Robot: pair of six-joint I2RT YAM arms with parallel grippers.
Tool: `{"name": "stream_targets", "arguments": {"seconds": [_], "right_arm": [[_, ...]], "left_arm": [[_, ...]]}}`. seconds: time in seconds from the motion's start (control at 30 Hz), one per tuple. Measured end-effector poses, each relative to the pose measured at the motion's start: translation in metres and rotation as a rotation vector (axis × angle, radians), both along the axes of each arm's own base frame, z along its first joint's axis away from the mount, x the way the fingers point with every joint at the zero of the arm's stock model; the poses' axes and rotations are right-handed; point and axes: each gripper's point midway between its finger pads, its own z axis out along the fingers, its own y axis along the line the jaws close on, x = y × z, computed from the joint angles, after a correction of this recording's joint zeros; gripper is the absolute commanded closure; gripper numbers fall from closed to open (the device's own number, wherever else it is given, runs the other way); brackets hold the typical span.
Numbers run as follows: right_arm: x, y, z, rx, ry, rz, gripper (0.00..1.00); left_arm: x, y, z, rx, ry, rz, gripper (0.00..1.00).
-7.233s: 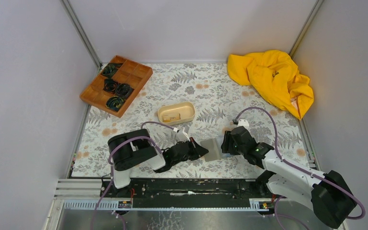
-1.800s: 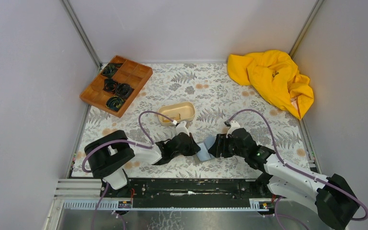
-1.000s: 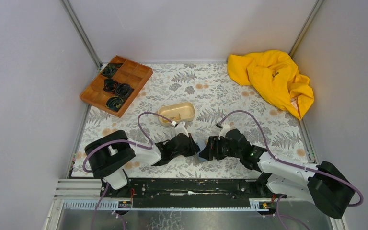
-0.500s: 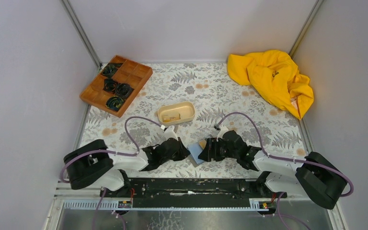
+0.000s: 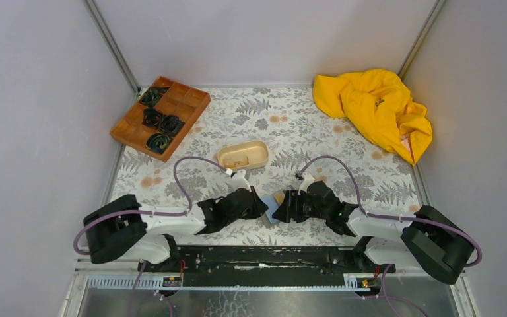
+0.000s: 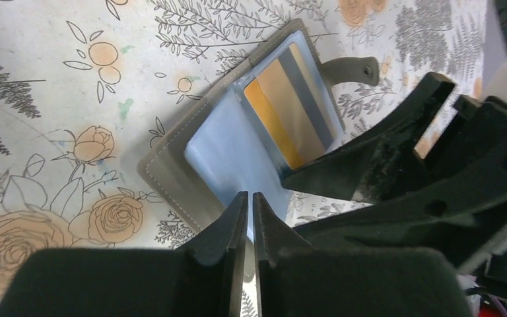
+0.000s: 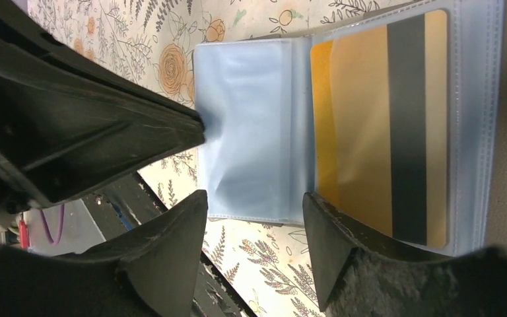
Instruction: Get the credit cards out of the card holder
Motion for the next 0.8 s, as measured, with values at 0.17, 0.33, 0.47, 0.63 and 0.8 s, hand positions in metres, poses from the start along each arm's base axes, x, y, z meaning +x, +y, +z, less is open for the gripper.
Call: {"name": "stream_targets", "arguments": {"seconds": [0.17, 0.33, 0.47, 0.63, 0.8], "right_arm": [[-0.001, -0.001, 0.001, 0.004, -0.003, 0.000, 0.39], [-0.002, -0.002, 0.005, 0.008, -0.009, 0.001, 0.39], [-0.003, -0.004, 0.007, 0.006, -0.010, 0.002, 0.39], [-0.005, -0.008, 0.012, -0.006, -0.024, 0.002, 0.39], [0.009, -0.016, 0.030, -0.044, -0.098, -0.047, 0.39]], "left_arm": [[0.001, -0.006, -0.022, 0.055, 0.034, -0.010, 0.87], [0.004, -0.018, -0.035, 0.055, 0.048, -0.019, 0.87], [0.005, -0.025, -0.036, 0.014, 0.049, -0.017, 0.87], [0.003, -0.023, -0.037, -0.018, 0.050, -0.006, 0.87], [0.001, -0.018, -0.037, -0.023, 0.050, -0.005, 0.88]]}}
